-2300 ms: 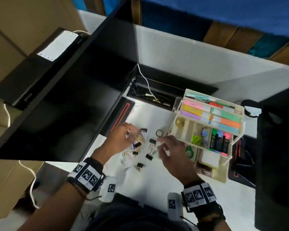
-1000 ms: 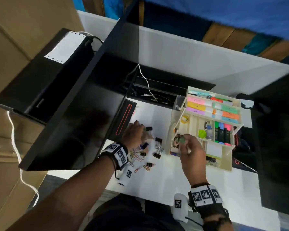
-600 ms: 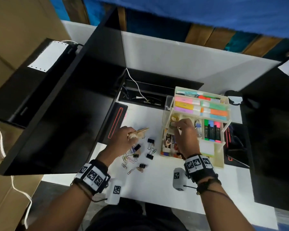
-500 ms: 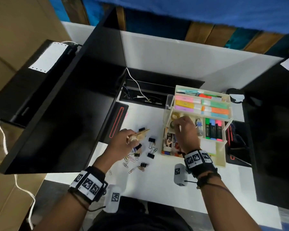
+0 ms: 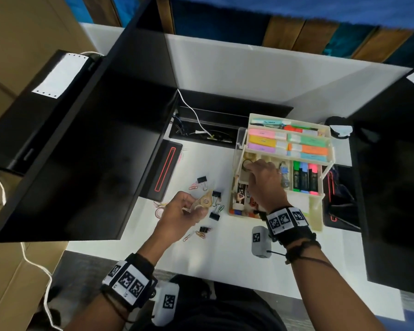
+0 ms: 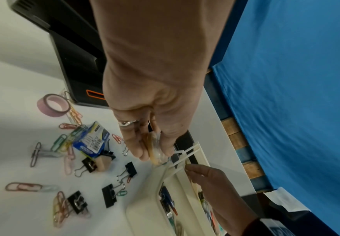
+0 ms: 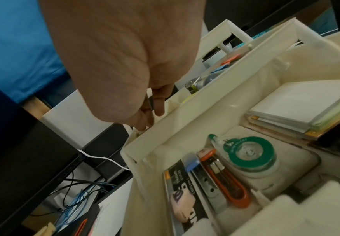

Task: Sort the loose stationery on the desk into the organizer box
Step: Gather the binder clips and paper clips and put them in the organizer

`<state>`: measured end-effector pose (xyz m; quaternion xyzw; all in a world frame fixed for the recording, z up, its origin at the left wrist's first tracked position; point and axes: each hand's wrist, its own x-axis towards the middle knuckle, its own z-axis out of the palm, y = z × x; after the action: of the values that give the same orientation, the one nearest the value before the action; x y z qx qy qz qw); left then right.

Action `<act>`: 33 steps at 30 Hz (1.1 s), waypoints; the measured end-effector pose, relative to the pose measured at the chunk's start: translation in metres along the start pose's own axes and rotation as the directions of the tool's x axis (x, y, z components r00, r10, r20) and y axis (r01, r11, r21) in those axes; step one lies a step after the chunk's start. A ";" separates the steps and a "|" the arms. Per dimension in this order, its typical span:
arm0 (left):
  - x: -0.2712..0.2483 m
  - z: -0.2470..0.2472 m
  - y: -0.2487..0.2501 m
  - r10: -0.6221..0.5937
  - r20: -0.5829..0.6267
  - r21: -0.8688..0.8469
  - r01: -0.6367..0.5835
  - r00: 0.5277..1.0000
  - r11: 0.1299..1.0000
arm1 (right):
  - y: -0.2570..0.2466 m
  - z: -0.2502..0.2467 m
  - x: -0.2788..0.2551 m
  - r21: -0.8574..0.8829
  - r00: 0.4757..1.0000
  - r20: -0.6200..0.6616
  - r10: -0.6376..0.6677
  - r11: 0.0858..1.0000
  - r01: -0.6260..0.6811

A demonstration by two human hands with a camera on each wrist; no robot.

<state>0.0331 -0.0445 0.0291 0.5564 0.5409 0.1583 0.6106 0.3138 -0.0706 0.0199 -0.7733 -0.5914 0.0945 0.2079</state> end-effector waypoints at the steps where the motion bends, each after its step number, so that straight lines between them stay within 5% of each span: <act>1: -0.001 0.003 0.000 -0.003 0.005 0.004 0.003 1.000 1.000 | 0.003 0.000 0.002 0.003 1.000 0.003 0.001 1.000 -0.001; 6: -0.001 0.020 0.003 -0.017 0.062 0.010 0.016 0.998 1.000 | 0.014 -0.014 -0.001 0.156 0.999 -0.046 0.028 0.988 -0.020; 11: 0.002 0.040 0.009 -0.005 0.133 0.005 0.004 0.991 1.000 | 0.034 -0.053 -0.043 0.449 0.935 -0.203 0.291 0.876 -0.175; 16: 0.014 0.069 0.019 0.009 0.224 0.032 -0.016 0.975 0.999 | 0.065 -0.056 -0.103 0.573 0.844 -0.123 0.523 0.731 -0.370; 22: 0.024 0.115 0.033 -0.021 0.348 0.024 0.014 0.937 1.000 | 0.057 -0.037 -0.138 0.585 0.879 0.121 0.461 0.682 -0.438; 28: 0.034 0.142 0.048 0.059 0.412 0.116 -0.117 0.909 0.986 | 0.058 -0.037 -0.128 0.586 0.920 0.097 0.379 0.725 -0.361; 33: 0.043 0.158 0.056 0.040 0.338 0.055 -0.063 0.940 0.997 | 0.063 -0.057 -0.129 0.630 0.928 0.208 0.310 0.683 -0.369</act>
<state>0.2036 -0.0717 0.0240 0.6088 0.4187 0.0590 0.6713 0.3550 -0.2196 0.0308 -0.7412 -0.3741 0.3659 0.4205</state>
